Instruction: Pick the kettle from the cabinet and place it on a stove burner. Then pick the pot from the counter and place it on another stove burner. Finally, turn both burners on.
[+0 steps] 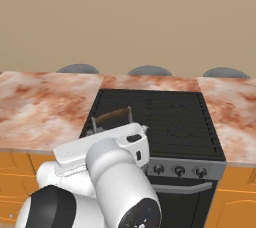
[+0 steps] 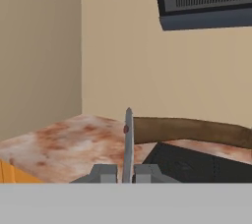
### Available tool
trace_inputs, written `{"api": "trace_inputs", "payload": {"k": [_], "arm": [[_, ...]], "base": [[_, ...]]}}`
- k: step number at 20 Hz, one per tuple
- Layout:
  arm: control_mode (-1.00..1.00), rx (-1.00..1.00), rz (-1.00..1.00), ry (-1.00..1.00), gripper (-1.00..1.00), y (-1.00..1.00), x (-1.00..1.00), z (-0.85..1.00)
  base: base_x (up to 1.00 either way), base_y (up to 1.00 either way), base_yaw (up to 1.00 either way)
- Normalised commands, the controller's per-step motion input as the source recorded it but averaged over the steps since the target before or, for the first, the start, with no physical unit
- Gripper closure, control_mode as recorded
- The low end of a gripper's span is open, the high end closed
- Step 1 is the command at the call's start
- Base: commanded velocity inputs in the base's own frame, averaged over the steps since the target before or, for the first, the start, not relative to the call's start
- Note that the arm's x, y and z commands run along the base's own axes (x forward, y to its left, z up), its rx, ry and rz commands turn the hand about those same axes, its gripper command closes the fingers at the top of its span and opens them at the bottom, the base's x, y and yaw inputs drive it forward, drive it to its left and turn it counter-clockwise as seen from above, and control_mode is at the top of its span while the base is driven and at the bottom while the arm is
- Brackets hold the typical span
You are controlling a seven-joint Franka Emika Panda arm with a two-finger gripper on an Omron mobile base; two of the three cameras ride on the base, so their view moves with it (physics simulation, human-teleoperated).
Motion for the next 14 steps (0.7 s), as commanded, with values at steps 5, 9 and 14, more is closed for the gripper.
{"api": "trace_inputs", "payload": {"k": [5,9,14], "arm": [[-1.0,0.0,0.0,0.0,1.0,0.0,0.42,0.0],[-1.0,0.0,0.0,0.0,1.0,0.0,0.28,0.0],[-1.0,0.0,0.0,0.0,1.0,0.0,0.3,0.0]], "base": [[0.0,0.0,0.0],[0.0,0.0,0.0],[0.0,0.0,0.0]]}}
